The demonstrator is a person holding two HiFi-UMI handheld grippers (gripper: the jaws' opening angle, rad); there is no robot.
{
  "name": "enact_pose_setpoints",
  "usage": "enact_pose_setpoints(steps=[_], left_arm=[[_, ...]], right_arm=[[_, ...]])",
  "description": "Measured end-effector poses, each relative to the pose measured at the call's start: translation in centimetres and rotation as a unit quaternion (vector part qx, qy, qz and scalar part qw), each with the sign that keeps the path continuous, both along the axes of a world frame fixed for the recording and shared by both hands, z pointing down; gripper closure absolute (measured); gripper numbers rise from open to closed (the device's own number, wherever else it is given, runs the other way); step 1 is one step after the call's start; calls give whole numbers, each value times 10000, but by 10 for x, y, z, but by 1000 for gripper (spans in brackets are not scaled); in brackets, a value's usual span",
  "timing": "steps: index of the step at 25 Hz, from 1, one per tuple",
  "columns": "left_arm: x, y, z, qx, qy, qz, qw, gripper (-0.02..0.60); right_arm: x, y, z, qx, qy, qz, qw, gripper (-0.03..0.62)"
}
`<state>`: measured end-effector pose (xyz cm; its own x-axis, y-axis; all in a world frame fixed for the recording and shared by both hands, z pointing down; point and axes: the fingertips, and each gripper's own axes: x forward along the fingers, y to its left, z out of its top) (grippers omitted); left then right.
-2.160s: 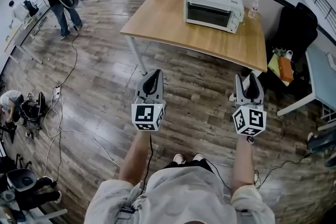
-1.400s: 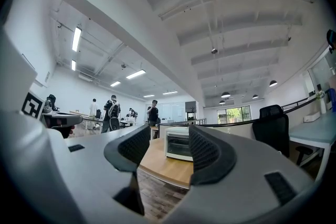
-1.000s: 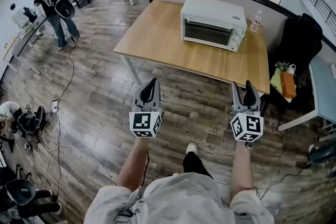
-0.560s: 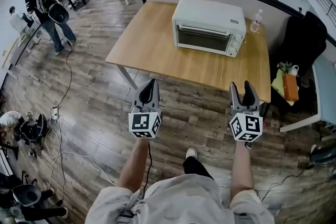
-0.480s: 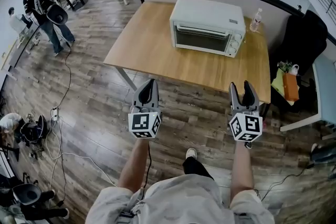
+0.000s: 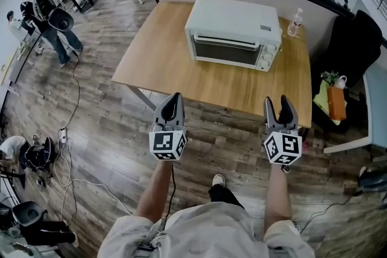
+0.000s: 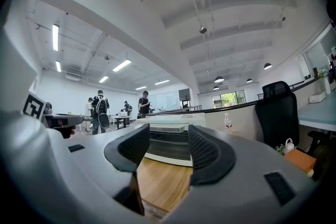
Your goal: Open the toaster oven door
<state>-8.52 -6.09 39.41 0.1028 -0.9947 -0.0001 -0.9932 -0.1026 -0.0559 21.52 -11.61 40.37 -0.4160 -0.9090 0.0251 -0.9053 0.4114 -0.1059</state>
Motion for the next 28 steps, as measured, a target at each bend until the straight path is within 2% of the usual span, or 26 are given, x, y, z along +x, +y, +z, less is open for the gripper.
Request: enact_pose_setpoints(steps=[14,21,28], left_arm=[[15,-54,1,22,-56,-160,9999,575],[7,-60,-19,239,-58,-197,9995,575],[-4,-81,-19,394,17,-95,9992,575]], right_arm=[[17,-57,12,-49,-156,-29,9999,364],[8,-68,-14,223,-167,-131,9995,365],[-8,-82,-14,298,-18,-118,9995,372]])
